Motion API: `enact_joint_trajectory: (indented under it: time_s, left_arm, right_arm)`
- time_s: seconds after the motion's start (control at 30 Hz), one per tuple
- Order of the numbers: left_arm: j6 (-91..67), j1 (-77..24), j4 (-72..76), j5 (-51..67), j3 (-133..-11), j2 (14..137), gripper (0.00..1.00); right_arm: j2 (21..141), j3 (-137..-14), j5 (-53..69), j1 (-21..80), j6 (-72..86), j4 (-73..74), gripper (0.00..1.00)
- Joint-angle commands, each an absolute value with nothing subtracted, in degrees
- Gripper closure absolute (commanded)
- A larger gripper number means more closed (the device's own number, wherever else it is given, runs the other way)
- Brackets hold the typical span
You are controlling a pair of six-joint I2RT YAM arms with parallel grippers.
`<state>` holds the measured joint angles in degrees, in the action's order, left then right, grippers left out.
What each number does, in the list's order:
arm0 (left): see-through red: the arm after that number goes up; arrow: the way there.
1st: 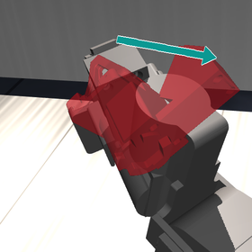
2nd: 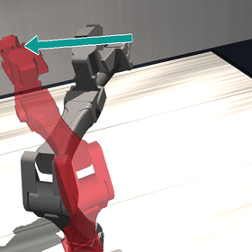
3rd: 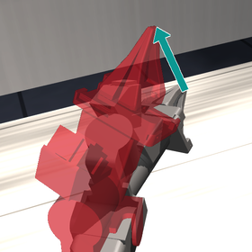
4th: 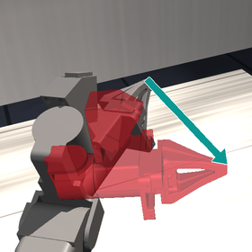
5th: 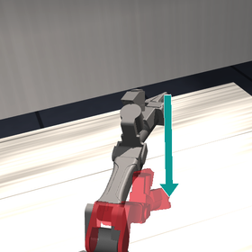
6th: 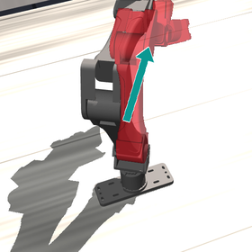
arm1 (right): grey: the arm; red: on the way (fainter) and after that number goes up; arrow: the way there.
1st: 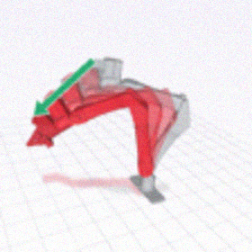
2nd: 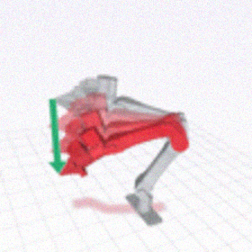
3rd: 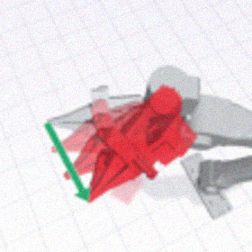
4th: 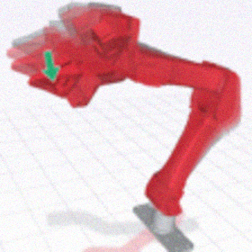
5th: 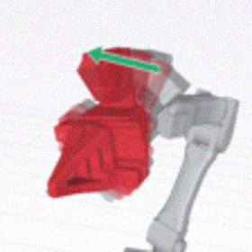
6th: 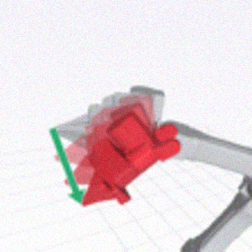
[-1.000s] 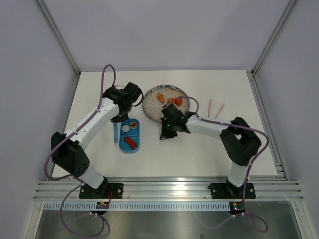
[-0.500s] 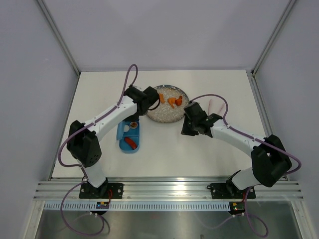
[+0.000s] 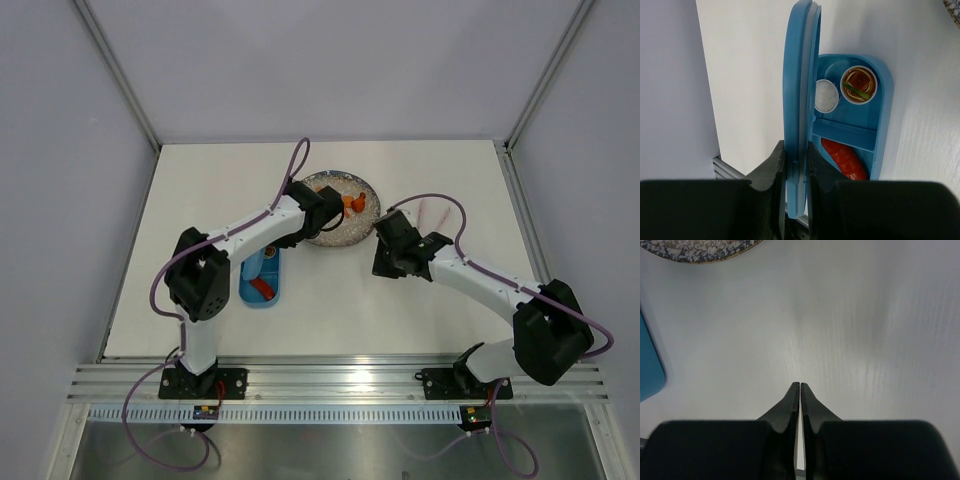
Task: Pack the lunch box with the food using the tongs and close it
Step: Close the box lid on the packing box.
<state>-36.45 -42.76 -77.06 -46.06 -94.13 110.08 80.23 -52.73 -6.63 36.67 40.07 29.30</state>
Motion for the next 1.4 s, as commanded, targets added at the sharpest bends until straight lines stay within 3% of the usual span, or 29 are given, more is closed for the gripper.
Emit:
enact_joint_trajectory:
  time_s: [0.0, 0.27, 1.03, 1.37]
  left_arm:
    - [-39.5, -43.1, -83.0, -51.5, -96.9, 110.4, 1.00]
    - [-45.4, -43.7, -88.7, -54.4, -97.9, 112.9, 1.00]
    - [-45.4, -44.3, -88.8, -50.5, -85.9, 99.3, 1.00]
    - [-45.6, -45.0, -88.8, -50.8, -83.7, 102.7, 1.00]
  right_arm:
    - [79.0, -52.0, -8.6, 36.3, 41.2, 29.7, 0.91]
    - [79.4, -51.8, -8.8, 36.2, 40.8, 29.7, 0.91]
    - [85.2, -53.3, -4.9, 36.1, 40.0, 26.6, 0.91]
    - [87.2, -54.6, -4.0, 36.1, 39.3, 26.2, 0.91]
